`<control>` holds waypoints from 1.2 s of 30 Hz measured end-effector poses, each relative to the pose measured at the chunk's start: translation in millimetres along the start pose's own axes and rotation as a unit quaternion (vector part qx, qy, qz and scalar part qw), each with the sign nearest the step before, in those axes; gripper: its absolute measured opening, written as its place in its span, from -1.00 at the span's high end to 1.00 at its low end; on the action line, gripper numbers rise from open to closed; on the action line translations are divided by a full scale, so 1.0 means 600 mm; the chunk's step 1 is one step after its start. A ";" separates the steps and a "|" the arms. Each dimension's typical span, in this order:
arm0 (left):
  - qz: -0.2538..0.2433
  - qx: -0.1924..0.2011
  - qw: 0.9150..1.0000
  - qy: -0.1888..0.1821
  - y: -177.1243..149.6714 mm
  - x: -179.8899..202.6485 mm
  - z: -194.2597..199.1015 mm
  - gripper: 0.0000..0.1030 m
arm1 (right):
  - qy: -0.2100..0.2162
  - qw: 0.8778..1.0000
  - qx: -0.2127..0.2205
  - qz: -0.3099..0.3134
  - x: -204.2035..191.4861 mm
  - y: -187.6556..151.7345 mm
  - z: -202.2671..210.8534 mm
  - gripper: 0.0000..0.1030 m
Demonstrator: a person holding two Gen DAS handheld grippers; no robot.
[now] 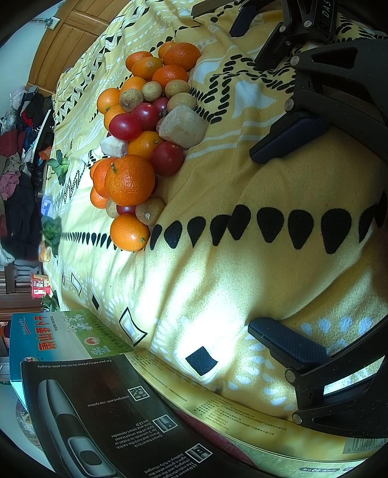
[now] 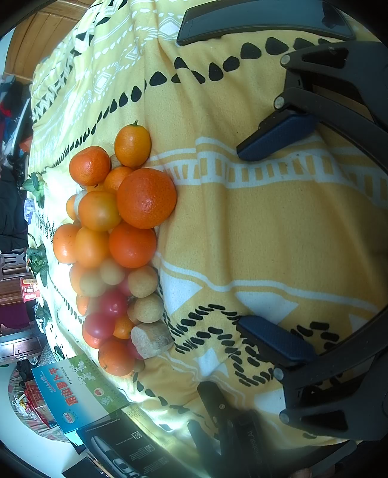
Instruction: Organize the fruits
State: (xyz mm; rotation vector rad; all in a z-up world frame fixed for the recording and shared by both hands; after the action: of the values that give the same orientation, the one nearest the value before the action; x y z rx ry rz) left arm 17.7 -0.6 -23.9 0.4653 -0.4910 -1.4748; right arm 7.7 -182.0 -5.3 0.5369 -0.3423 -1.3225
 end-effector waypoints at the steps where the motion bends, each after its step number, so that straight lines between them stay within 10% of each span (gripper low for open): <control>1: 0.000 0.000 1.000 0.000 0.000 0.000 0.000 -1.00 | 0.000 1.000 0.000 0.000 0.001 0.000 0.000 -1.00; 36: 0.000 0.000 1.000 0.000 0.000 0.000 0.000 -1.00 | 0.003 1.000 0.002 -0.003 0.001 0.001 0.002 -1.00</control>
State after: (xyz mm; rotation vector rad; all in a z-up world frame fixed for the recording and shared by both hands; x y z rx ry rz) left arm 17.8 -0.4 -23.9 0.4648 -0.4917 -1.4747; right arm 7.9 -182.4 -4.0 0.5455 -0.3394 -1.3250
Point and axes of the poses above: each gripper's, at about its wrist camera, not at the fingertips, and z roughly against the way its jaws point, x to its right, y to its top, the point moved 3 cm from there along -z, roughly the way its jaws point, and after that the axes turned 2 degrees about -x, right-handed, at the moved point
